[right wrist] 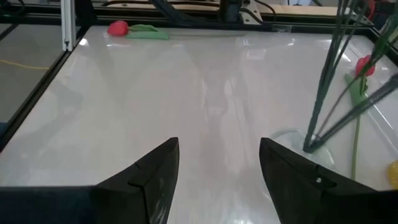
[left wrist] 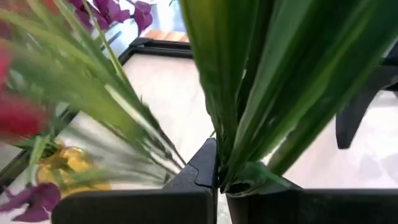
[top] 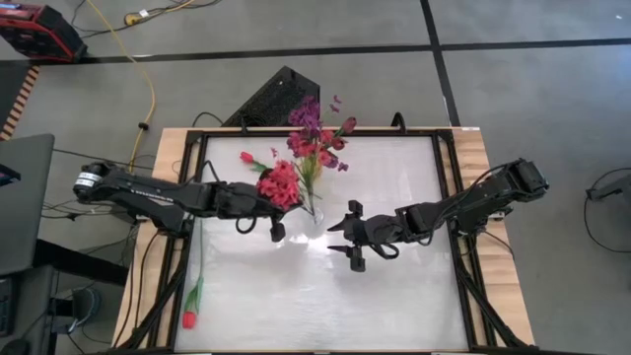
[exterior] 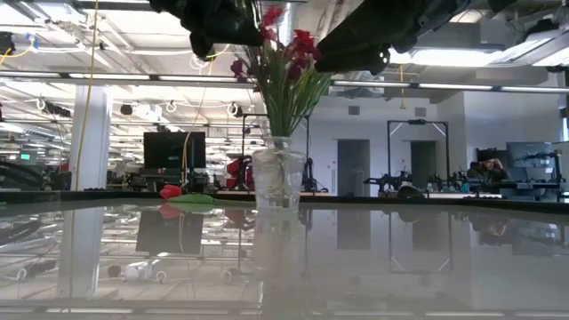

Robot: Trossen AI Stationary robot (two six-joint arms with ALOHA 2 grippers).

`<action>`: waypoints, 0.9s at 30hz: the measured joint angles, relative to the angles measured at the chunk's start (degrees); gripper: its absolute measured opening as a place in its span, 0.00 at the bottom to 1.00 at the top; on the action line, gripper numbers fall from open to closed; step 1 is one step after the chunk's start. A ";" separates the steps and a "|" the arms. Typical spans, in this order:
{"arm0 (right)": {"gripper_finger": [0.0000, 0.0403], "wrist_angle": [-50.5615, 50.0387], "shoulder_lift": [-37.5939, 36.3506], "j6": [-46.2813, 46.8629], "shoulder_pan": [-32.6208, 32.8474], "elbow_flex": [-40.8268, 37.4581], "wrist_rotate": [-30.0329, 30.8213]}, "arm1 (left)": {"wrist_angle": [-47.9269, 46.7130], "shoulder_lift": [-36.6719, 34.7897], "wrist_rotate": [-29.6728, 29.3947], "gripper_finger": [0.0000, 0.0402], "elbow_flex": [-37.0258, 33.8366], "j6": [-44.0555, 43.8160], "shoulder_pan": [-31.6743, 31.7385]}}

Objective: Sort flowers into vase by color
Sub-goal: Put the red flowers into the transparent vase

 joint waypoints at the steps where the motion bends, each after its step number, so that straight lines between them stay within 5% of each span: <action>1: 0.62 0.00 0.00 0.00 0.02 0.00 0.01 | -0.87 0.07 -0.16 0.00 0.68 -0.01 0.00; 27: 0.62 -2.21 0.02 0.48 0.85 -0.02 -0.01 | -3.97 7.47 4.73 0.04 1.90 -3.48 2.03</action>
